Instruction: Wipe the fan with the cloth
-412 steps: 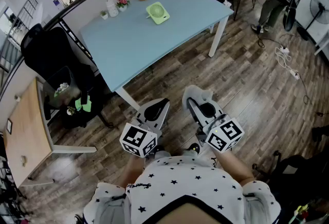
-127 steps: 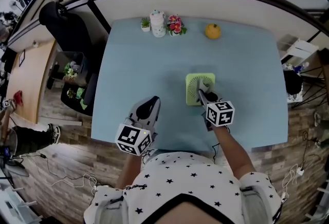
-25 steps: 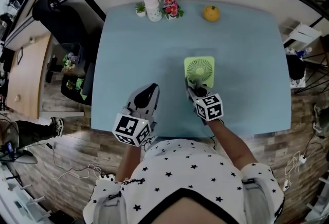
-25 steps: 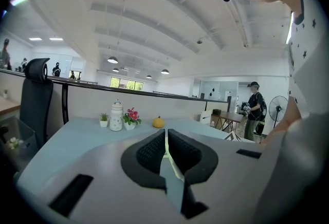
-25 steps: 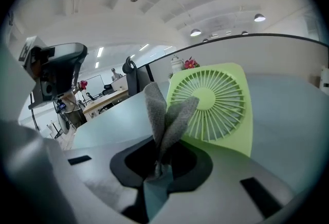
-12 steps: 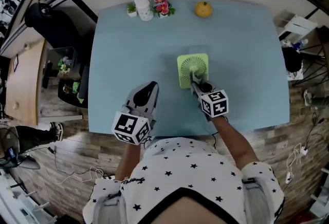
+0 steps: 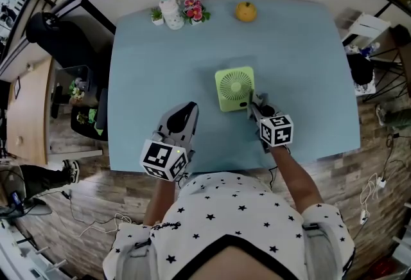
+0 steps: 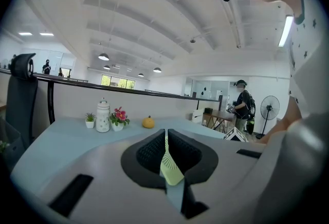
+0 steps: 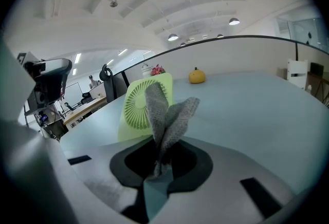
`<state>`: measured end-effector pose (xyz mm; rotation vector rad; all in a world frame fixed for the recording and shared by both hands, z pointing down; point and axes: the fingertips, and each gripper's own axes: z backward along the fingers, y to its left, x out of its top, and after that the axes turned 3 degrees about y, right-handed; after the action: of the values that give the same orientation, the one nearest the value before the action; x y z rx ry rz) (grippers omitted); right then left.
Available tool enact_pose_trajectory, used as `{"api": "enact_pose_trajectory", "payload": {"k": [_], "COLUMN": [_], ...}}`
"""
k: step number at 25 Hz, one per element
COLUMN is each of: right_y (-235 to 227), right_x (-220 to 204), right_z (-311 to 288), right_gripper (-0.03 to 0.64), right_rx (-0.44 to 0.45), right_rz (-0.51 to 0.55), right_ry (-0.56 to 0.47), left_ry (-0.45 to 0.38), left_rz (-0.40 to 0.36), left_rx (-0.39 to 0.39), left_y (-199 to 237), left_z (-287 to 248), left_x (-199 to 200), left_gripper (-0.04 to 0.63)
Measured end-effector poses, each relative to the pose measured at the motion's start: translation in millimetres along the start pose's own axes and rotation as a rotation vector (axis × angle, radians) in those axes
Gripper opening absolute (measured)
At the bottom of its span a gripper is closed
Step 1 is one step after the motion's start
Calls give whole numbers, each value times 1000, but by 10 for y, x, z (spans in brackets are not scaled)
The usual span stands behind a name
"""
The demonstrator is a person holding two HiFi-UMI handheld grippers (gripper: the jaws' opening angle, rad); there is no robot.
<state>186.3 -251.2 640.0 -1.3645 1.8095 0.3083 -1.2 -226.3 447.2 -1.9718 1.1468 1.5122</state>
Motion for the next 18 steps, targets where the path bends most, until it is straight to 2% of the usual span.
{"api": "enact_pose_trajectory", "payload": {"k": [9,18], "right_y": [60,411], "right_x": [110,838], "right_z": [56,387], "right_gripper": [54,54], "right_rx": [5,87], "right_rz": [-33,-44], "right_ry": [-36,-233], "left_ry": [-8,-25], "left_rz": [-1,4], "left_rx": [-20,-23], "left_y": [-19,38], "left_z": [-29,-10], "left_x": [13,32], "left_gripper": [40,40]}}
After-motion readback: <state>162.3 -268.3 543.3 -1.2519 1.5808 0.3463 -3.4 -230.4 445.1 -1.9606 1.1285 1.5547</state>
